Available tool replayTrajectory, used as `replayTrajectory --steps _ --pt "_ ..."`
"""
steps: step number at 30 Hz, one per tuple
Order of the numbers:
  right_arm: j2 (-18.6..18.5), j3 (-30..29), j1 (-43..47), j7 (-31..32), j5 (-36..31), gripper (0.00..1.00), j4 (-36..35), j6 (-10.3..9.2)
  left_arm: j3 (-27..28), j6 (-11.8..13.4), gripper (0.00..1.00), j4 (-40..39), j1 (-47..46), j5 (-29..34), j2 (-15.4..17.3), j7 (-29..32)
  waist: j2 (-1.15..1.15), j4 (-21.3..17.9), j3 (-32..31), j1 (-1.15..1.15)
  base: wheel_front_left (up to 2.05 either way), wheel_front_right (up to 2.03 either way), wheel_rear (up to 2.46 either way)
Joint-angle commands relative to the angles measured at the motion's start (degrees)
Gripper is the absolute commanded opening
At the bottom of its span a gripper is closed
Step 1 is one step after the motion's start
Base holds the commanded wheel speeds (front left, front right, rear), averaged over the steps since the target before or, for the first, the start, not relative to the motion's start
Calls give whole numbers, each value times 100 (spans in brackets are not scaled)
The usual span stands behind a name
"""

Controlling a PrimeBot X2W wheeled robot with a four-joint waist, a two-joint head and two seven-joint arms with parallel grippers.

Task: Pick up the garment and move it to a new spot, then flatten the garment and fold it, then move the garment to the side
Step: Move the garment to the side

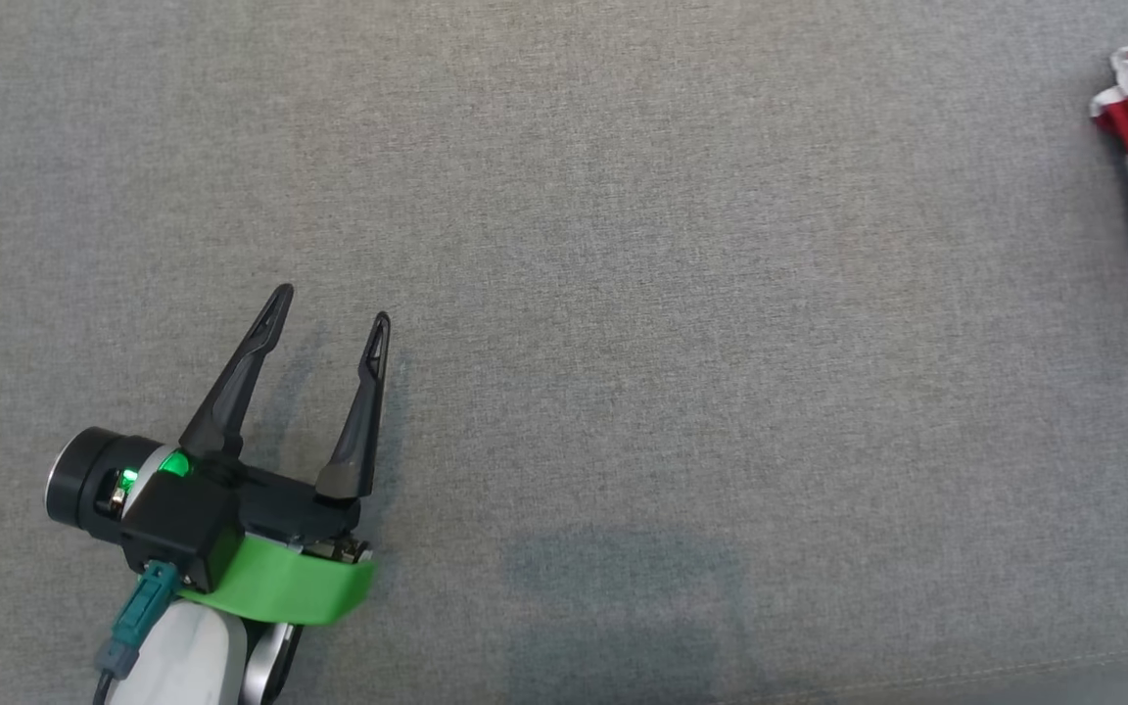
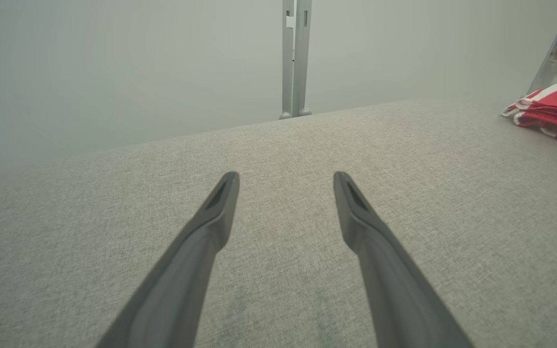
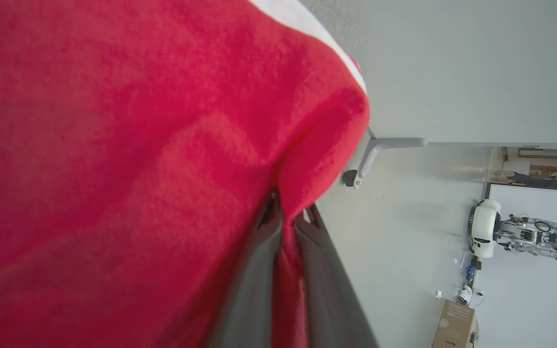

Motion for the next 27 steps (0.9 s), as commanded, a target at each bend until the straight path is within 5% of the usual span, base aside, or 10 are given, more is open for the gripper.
replayTrajectory --steps 1,7,8,17,27 --pt "-92 24 -95 -75 -28 0 61 -12 -19 -1 100 -17 -50 -1 45 -8 -1 43 25 0 0 0 0" --pt "-295 15 -234 -287 -232 0 336 -12 -94 5 100 -77 45 8 132 73 -1 113 81 0 0 0 0" --pt "-280 -5 -222 -284 -241 100 388 -12 -98 14 100 -94 45 18 143 68 -1 114 110 0 0 0 0" --pt "125 -556 -141 -748 -699 100 364 -12 -80 75 100 -125 7 -20 134 43 -1 77 52 0 0 0 0" --pt "1484 -1854 721 -1437 -803 100 -688 -12 -155 223 100 291 154 104 89 -12 -1 54 -905 0 0 0 0"
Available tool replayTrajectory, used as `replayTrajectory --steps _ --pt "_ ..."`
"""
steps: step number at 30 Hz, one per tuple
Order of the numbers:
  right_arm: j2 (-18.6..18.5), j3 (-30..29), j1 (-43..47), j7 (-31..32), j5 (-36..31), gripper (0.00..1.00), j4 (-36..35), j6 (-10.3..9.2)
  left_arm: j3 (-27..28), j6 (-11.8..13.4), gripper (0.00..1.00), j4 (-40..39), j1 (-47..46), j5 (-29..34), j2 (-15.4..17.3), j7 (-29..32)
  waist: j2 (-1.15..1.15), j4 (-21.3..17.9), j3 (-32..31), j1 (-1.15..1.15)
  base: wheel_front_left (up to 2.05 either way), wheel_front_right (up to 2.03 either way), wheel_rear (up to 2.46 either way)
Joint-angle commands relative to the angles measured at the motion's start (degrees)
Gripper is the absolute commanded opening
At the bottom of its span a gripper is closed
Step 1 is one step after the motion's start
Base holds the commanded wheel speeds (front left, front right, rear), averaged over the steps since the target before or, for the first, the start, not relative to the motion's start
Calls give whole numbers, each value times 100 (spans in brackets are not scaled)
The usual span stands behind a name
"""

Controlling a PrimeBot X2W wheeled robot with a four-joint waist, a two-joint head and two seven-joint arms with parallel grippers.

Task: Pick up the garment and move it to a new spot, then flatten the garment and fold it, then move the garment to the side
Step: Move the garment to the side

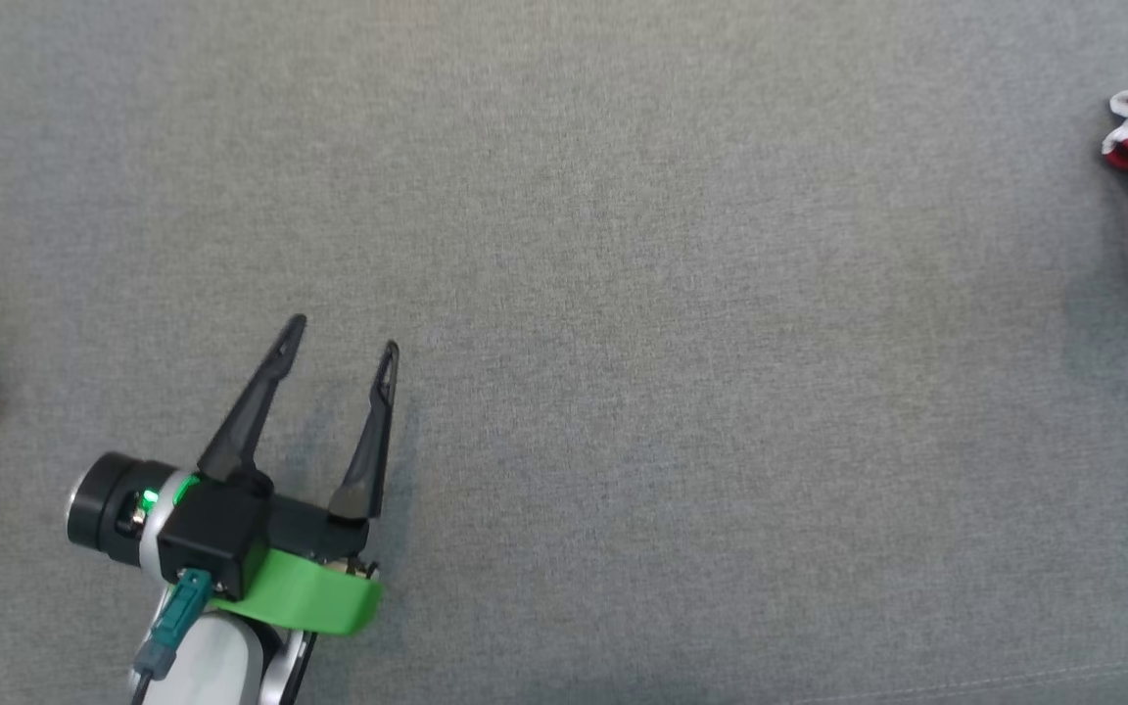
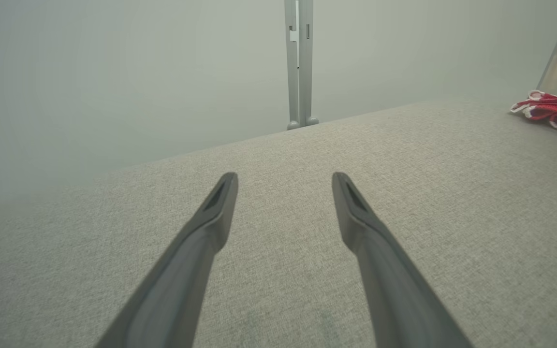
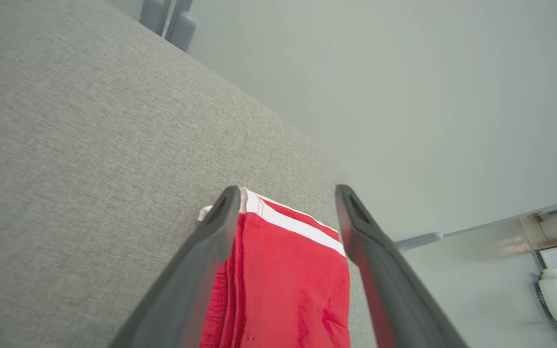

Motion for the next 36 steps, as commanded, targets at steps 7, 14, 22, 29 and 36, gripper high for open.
replayTrajectory --steps 7,14,22,29,36 --pt "991 -750 969 -356 304 100 -856 -11 230 200 100 423 374 -220 -184 -24 0 32 -1076 0 0 0 0" --pt "2082 -1458 1718 -602 922 100 -1277 -11 481 409 100 869 614 -514 -324 60 0 214 -1791 0 0 0 0" --pt "2942 -1451 2482 -713 1397 100 -1482 -10 810 849 100 1220 851 -668 -336 322 0 214 -2330 0 0 0 0" --pt "3402 -1455 2822 -932 1412 100 -1469 -9 955 935 100 1400 828 -794 -275 344 0 210 -2448 0 0 0 0" --pt "3569 -1294 3090 -1104 1507 100 -1405 -8 837 670 100 1583 793 -866 -222 237 0 214 -2502 0 0 0 0"
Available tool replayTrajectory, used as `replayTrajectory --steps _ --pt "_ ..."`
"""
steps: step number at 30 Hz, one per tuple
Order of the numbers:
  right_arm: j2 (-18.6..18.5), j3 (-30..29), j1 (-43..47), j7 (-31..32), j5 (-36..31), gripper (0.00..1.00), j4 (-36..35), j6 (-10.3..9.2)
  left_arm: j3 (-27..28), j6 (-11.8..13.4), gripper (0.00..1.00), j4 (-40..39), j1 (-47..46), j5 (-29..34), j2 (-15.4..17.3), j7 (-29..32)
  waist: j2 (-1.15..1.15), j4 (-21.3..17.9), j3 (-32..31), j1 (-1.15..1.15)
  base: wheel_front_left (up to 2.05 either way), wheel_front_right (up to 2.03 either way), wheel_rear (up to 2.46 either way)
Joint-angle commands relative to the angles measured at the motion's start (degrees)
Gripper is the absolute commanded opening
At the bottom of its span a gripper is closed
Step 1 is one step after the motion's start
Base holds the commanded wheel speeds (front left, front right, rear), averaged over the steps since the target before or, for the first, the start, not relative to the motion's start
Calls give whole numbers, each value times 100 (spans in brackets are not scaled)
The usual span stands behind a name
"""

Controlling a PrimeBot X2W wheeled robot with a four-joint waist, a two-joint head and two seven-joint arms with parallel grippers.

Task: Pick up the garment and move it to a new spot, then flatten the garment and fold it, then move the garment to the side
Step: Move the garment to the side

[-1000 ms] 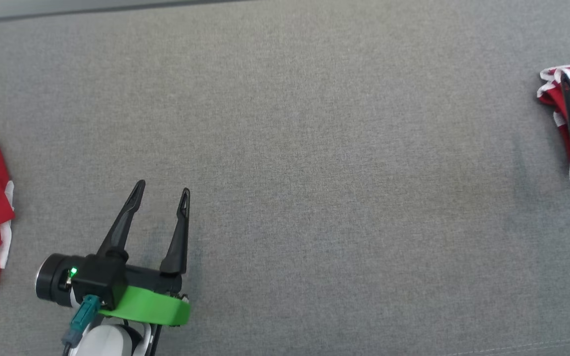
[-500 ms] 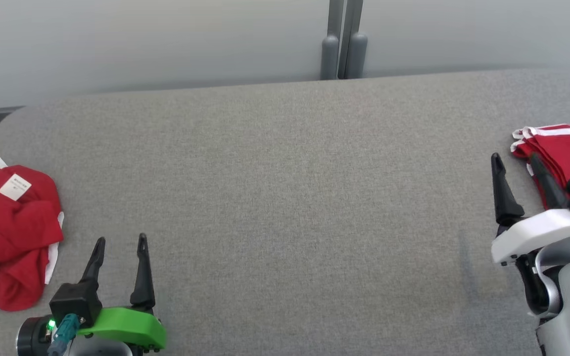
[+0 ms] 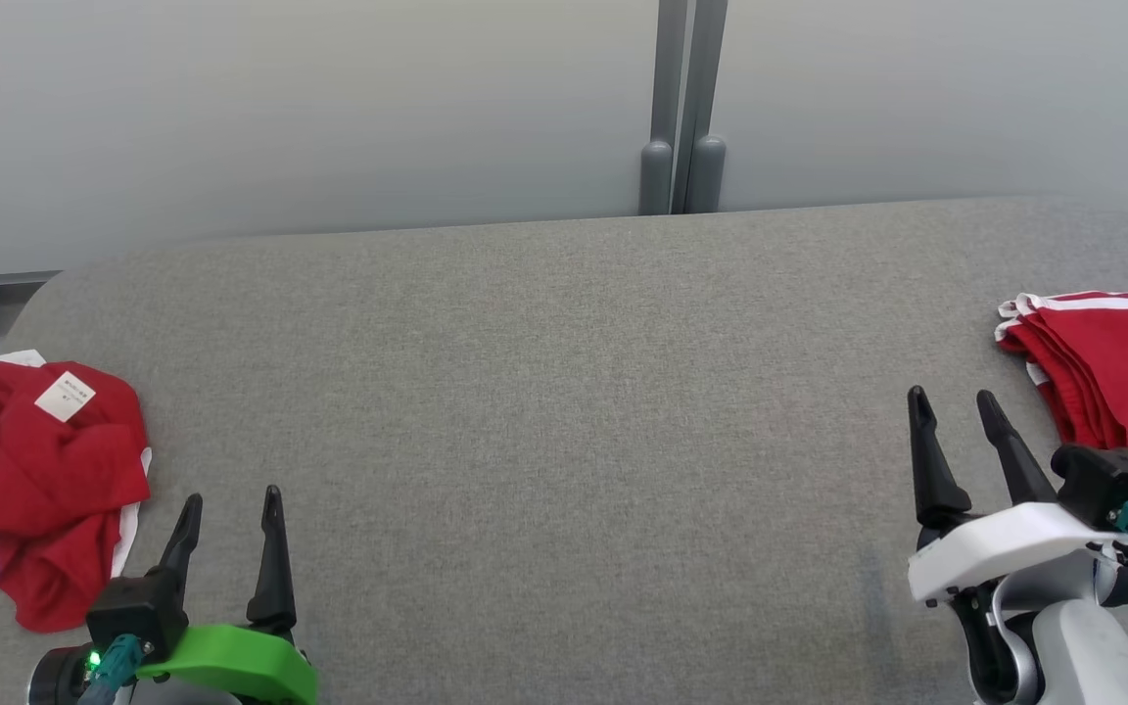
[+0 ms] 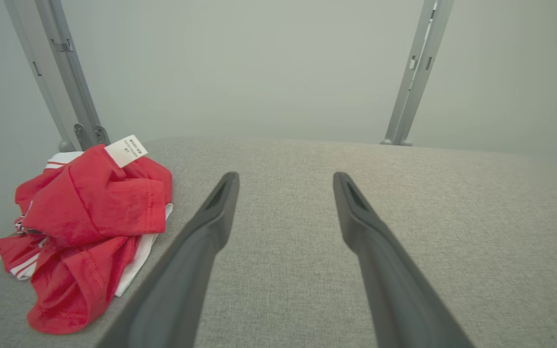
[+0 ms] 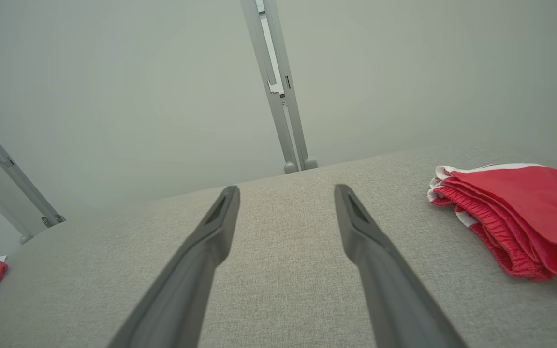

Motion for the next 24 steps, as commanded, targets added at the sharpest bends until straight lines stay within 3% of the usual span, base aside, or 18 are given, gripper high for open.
replayTrajectory --steps 1,8,24 --pt "15 25 82 -67 29 100 10 -3 1 -53 100 29 -10 -26 40 -53 0 -5 -7 0 0 0 0" --pt "81 135 505 -355 160 100 113 -2 -105 -460 100 144 130 -158 -42 -244 0 29 -109 0 0 0 0" --pt "90 298 742 -451 79 100 208 -2 -58 -524 100 284 228 -111 -117 -287 0 6 -109 0 0 0 0"
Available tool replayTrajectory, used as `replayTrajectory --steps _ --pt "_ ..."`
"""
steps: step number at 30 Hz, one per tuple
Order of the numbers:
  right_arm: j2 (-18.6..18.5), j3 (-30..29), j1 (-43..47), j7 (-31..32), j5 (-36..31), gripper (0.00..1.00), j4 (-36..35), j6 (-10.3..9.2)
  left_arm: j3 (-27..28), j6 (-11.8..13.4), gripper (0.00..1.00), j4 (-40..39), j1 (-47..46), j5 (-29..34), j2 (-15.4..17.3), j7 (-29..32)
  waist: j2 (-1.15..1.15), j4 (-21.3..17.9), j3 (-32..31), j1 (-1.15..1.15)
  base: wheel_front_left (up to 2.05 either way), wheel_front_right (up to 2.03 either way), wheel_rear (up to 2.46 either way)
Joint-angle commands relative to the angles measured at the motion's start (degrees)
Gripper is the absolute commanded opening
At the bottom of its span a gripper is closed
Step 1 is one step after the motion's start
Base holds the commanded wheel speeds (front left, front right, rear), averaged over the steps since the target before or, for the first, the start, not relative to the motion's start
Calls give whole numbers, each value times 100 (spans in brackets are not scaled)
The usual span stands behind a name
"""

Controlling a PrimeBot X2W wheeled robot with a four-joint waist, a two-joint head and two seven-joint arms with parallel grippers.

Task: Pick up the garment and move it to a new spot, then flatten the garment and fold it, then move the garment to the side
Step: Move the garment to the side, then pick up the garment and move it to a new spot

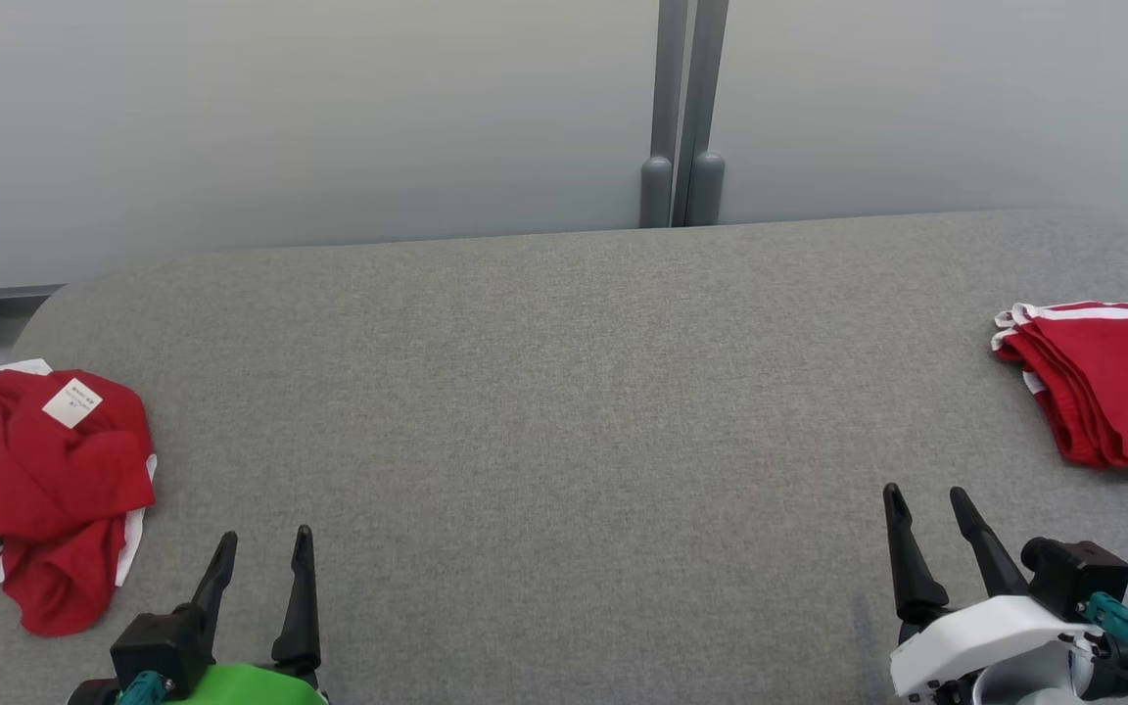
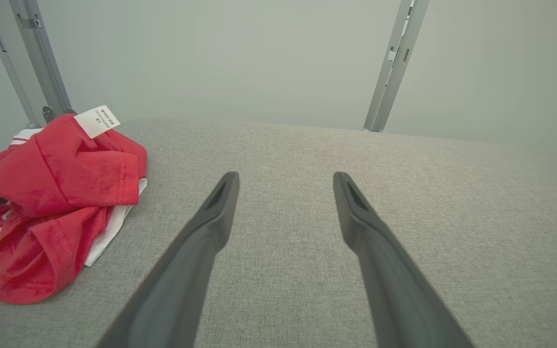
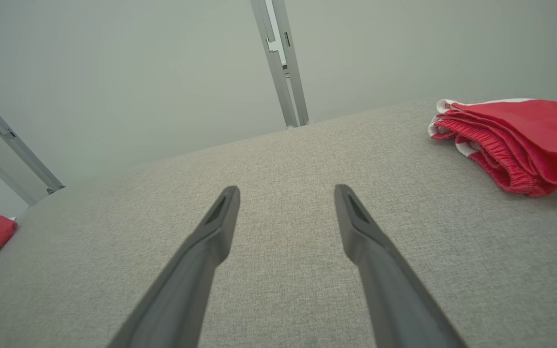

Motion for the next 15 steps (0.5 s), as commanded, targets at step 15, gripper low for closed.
replayTrajectory --steps 15 --pt "-5 96 -20 11 27 100 81 -2 32 -83 100 -20 2 87 -7 -29 0 97 25 0 0 0 0"
